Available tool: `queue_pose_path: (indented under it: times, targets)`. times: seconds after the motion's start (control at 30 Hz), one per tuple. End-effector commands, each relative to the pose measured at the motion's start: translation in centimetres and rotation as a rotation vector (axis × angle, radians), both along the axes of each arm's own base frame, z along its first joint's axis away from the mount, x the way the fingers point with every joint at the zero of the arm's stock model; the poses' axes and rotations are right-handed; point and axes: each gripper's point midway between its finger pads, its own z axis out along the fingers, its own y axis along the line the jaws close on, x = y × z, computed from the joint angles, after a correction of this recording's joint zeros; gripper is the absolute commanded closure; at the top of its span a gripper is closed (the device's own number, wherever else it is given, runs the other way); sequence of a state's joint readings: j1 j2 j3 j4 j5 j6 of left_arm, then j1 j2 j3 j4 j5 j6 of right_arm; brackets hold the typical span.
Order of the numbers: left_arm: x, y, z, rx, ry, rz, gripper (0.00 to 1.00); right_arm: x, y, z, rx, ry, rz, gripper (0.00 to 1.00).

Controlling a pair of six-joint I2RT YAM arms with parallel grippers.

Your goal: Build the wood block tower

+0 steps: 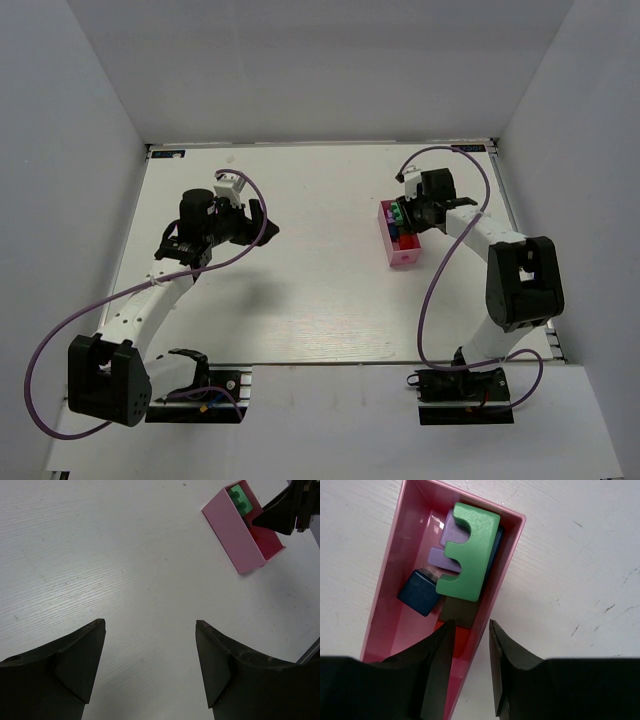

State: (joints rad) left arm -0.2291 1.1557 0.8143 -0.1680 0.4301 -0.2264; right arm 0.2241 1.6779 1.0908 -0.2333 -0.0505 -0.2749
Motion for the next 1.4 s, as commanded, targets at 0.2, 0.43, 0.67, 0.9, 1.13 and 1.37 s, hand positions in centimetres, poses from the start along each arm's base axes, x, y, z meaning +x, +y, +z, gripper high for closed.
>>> queue_pose_path:
  times: [0.2,0.43,0.67,0.9,1.13,1.37]
  targets:
    - [0.4,-0.3,1.9,-0.019,-0.041,-0.011,0.18,1.4,0.3,0.8,-0.012,-0.031,0.014,0.67]
    - [0.4,-0.3,1.9,-0.019,-0.041,-0.011,0.18,1.3,0.2,0.7,-0.018,-0.028,0.012,0.79]
    - [0.5,-0.3,1.6,-0.017,-0.032,-0.011,0.18,1.4,0.3,1.4,-0.006,-0.046,0.013,0.93]
    - [0.5,-0.3,1.6,-0.017,-0.032,-0.011,0.18,1.7,0.2,3.1,-0.006,-0.095,0.003,1.0]
    - [0.5,-0.3,1.6,-0.017,-0.032,-0.011,0.18,2.2,-0.7,6.4,-0.078,-0.22,-0.023,1.0]
    - [0.5,-0.3,1.6,-0.017,-0.032,-0.011,0.18,2.2,-0.9,10.0,-0.157,-0.35,-0.033,1.0]
